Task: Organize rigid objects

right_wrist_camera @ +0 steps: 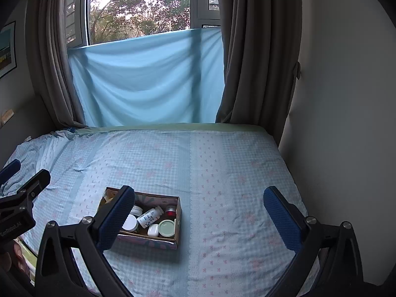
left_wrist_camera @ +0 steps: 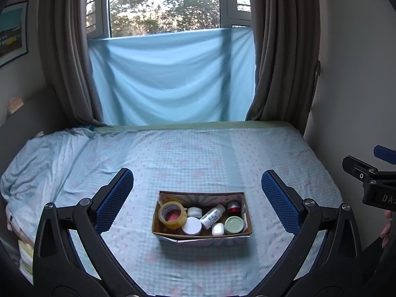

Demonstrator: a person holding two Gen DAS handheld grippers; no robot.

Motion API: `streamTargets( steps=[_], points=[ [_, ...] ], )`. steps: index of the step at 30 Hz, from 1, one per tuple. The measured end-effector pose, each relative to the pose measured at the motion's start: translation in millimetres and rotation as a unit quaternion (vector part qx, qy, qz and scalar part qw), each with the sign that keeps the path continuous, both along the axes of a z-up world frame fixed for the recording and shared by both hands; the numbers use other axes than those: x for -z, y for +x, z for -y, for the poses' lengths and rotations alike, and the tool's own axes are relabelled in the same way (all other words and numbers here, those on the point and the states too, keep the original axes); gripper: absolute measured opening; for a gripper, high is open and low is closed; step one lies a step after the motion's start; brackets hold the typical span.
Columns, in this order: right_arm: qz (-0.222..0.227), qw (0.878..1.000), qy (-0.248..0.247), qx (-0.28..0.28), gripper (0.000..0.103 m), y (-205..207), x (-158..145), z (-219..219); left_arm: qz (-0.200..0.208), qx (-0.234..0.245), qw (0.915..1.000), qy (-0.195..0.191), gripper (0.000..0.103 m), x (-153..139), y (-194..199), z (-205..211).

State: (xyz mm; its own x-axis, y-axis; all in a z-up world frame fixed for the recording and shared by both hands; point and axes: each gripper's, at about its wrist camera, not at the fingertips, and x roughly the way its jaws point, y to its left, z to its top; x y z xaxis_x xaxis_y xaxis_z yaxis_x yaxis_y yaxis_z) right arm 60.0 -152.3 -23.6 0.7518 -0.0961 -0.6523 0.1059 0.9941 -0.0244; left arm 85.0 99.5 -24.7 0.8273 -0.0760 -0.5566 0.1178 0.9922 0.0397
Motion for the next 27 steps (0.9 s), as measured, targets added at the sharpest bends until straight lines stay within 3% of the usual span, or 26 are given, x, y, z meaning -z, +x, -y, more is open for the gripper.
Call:
streamTargets(
  steps=[8,13,17,22,27],
  points=[
    [0.001,1.0,0.0,-0.001,0.103,0,-1,-1,0.006,-0.002,1.0,0.006,0.103,-1,-1,-1],
    [0.004,1.0,-0.002,-0.003,0.103,1,-2,-4,0.055,0.003,0.9983,0.017,0.103,-13,-11,1],
    [0.005,1.0,-0.002,-0.001,0.103,2,-2,-5,0.075,0.008,0.9971,0.003,0.103,-21,-14,-1],
    [0.005,1.0,0.001,0.004,0.103,6,-3,-2,0.06,0.001,0.9981,-0.015,0.103,-17,-6,-5],
    [-0.007,1.0,0.008,0.009,0.103,17,3,0,0.042,0.007,0.9991,0.006,0.103,-7,6,-5]
  ],
)
